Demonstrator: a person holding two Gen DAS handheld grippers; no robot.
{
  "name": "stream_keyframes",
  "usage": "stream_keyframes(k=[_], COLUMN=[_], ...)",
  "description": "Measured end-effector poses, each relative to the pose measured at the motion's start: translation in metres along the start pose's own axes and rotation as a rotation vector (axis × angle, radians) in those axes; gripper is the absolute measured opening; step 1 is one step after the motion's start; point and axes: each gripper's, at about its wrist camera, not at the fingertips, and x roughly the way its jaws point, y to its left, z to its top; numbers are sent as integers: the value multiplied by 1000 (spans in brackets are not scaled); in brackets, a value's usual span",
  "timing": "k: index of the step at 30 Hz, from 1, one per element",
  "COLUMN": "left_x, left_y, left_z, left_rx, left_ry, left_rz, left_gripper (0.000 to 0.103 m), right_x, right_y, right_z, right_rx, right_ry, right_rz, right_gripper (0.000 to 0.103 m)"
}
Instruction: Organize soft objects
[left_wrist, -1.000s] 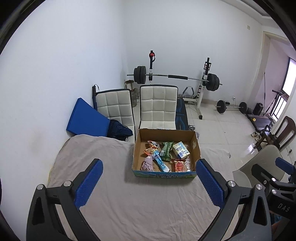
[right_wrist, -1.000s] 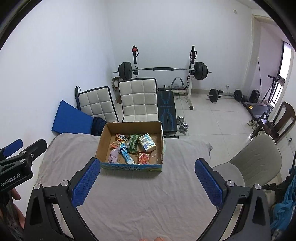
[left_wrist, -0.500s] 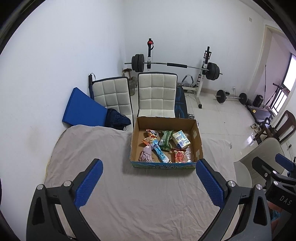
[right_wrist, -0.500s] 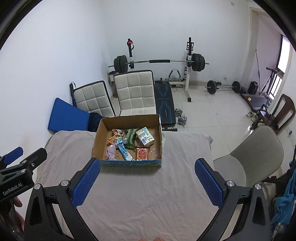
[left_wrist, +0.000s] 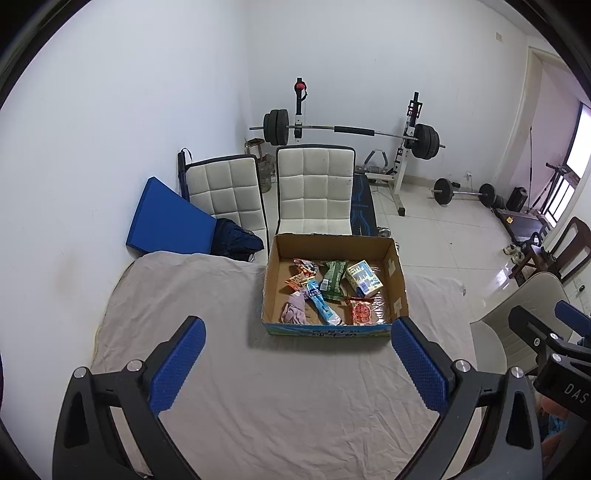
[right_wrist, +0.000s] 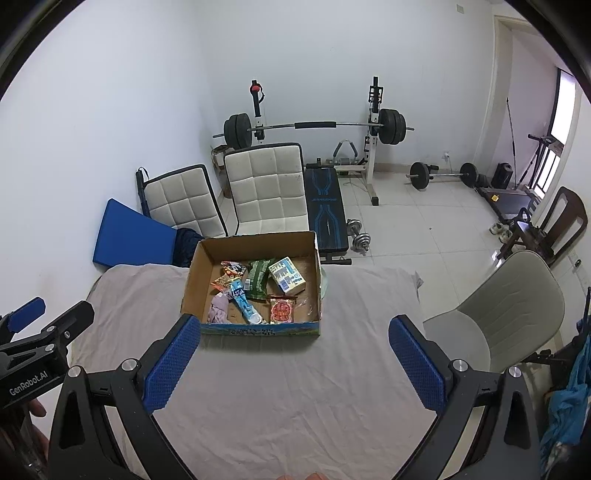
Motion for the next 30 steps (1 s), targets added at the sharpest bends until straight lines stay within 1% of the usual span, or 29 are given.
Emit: stream_keyframes(k=[10,30], left_x=[0,-1], left_y=[-1,-4], left_z=[-3,-8], left_rx=[-1,14], left_ry=[-3,8], left_rz=[8,9], left_gripper=[103,103], right_x=[-5,-4], right_y=[1,4], right_z=[2,0], right_rx=[-10,-3], right_ry=[-11,2], right_rz=[-10,-13], right_gripper=[103,103])
